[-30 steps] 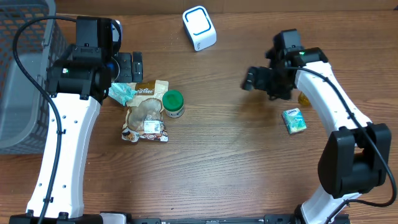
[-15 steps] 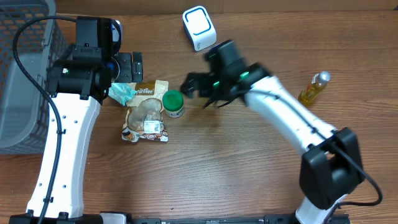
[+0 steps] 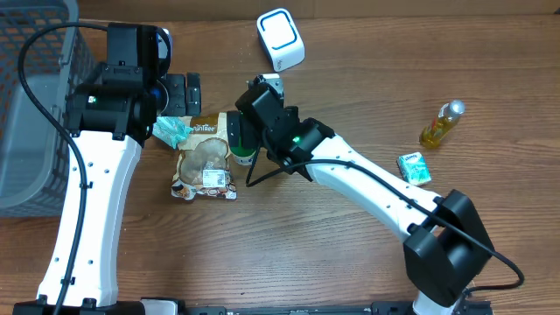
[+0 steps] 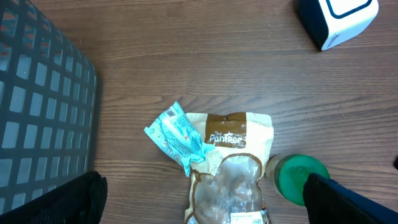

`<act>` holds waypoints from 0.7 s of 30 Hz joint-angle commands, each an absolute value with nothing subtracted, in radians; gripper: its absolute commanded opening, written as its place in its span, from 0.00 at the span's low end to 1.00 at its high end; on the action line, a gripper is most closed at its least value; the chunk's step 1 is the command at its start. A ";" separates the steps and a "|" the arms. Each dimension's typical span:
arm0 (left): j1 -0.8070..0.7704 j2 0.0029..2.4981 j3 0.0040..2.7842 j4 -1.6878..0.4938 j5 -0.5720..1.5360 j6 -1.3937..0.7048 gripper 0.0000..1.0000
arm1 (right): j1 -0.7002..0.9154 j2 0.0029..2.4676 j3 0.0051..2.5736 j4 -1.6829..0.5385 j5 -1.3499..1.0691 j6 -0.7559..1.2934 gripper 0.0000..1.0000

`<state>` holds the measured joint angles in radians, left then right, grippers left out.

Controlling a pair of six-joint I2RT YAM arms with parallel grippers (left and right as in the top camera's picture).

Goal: Scan the item barcode
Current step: 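Reach the right gripper over to the green-lid jar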

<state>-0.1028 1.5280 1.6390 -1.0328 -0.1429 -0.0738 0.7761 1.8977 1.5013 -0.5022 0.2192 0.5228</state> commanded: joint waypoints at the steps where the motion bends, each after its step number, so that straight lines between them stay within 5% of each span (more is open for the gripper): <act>1: -0.101 1.533 1.651 -1.032 -0.148 -0.059 1.00 | 0.786 1.959 1.498 -0.474 0.203 0.523 1.00; 8: -0.101 1.533 1.651 -1.032 -0.148 -0.059 1.00 | 0.792 2.062 1.498 -0.405 0.065 0.438 1.00; 16: -0.101 1.533 1.651 -1.032 -0.148 -0.059 1.00 | 0.797 2.091 1.498 -0.435 0.206 0.437 1.00; 21: -0.101 1.533 1.651 -1.032 -0.148 -0.059 0.99 | 0.796 2.088 1.500 -0.463 0.292 0.437 0.89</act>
